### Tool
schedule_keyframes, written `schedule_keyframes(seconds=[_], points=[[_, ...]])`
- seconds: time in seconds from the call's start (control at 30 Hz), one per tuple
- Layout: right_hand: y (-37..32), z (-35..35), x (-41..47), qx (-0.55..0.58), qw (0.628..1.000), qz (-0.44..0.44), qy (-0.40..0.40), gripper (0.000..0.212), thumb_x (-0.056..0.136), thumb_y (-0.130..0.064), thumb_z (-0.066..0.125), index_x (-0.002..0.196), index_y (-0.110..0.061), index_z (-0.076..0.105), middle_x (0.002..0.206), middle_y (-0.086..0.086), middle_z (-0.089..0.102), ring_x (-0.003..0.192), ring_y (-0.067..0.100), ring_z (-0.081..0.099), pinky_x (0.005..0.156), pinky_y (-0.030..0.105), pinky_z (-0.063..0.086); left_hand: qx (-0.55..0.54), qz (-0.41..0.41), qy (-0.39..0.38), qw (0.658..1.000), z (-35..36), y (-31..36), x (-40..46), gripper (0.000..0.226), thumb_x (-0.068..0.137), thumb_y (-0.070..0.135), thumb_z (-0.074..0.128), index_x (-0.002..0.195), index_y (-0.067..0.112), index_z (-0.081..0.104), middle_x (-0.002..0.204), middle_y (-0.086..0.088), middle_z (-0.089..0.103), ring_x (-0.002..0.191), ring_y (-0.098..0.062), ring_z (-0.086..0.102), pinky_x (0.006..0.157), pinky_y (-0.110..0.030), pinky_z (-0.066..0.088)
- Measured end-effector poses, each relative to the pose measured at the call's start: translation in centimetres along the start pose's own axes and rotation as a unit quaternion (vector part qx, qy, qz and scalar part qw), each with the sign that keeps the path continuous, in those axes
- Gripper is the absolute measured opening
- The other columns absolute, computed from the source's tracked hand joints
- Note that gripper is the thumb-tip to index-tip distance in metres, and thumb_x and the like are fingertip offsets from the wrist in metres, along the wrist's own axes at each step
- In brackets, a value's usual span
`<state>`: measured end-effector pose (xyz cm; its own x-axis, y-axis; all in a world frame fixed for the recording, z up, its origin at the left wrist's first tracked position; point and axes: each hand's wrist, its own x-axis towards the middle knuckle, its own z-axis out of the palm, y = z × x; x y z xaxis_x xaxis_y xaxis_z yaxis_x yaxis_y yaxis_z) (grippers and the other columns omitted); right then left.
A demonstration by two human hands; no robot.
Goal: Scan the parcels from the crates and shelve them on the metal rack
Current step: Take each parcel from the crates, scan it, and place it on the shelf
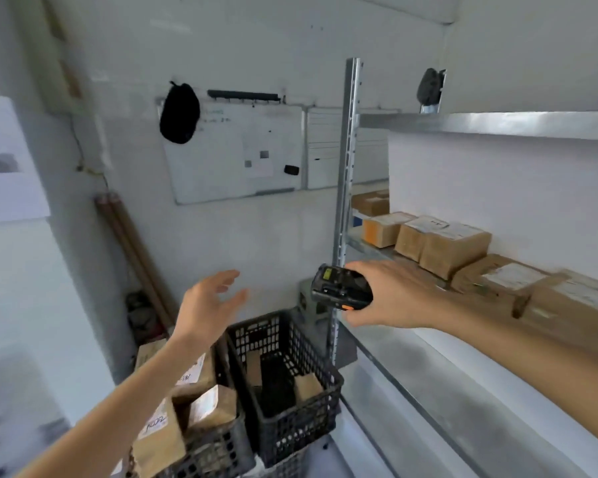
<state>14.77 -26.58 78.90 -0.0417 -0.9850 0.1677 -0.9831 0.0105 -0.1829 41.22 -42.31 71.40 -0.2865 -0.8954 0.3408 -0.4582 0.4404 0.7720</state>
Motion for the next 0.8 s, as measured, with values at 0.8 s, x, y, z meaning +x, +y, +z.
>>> schedule_keyframes(seconds=[0.8], points=[[16.8,30.6,36.2,0.012,0.989,0.024,-0.149,0.049,0.073,-0.067,0.068,0.106,-0.034,0.053,0.097,-0.014,0.059,0.086,0.015,0.061,0.067,0.035,0.052,0.041,-0.208,-0.077,0.974,20.5,-29.0,21.9,0.05,0.092,0.04,0.072,0.139,0.025,0.061,0.132,0.011,0.064,0.124,-0.011,0.059,0.106,-0.034,0.048]])
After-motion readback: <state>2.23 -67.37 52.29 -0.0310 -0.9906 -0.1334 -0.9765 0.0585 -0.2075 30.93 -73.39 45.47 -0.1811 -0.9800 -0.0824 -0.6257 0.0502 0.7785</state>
